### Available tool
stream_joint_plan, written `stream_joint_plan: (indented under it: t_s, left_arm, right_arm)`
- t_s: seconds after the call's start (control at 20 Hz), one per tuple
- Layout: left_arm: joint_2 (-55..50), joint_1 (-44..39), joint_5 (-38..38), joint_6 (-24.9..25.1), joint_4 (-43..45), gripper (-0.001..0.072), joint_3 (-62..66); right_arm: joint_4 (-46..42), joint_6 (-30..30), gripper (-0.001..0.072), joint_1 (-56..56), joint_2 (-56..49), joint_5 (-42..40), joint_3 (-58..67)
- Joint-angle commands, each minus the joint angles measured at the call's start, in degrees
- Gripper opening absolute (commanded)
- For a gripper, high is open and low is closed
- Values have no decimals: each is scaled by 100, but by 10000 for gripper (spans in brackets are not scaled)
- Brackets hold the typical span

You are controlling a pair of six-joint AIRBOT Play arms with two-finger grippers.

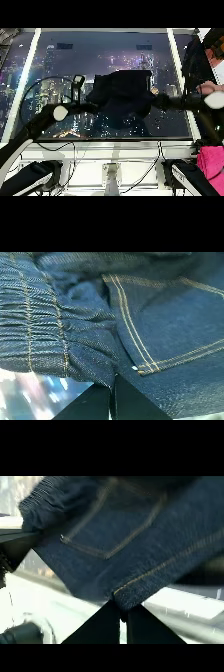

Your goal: Fold the clothes and pants, and hang the long-sleeved shirts on hangers.

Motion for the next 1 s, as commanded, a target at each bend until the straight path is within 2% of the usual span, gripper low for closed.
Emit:
stream_joint_plan:
  t_s: [0.0, 0.25, 0.4, 0.55, 0.7, 0.95]
  left_arm:
    - [599, -393, -7, -636, 4, 11, -750]
    - [1311, -955, -15, -1268, 9, 11, -1495]
    - [1545, -1141, -39, -1364, 9, 12, -1652]
    - [1703, -1182, -2, -1364, 7, 11, -1650]
    - [1751, -1180, 267, -1364, 4, 12, -1574]
    - [1729, -1038, 2159, -1416, 0, 12, -1252]
  right_arm:
    - [-9, 671, 14, 7, 962, 319, -1176]
    - [-404, 1864, 14, 7, 2085, 1102, -1749]
    - [-435, 2354, 15, 7, 2577, 1738, -1746]
    - [-380, 2511, 14, 7, 2693, 1740, -1604]
    - [-442, 2291, 14, 7, 2273, 1314, -1287]
    - [-553, 935, 14, 7, 293, -2, 155]
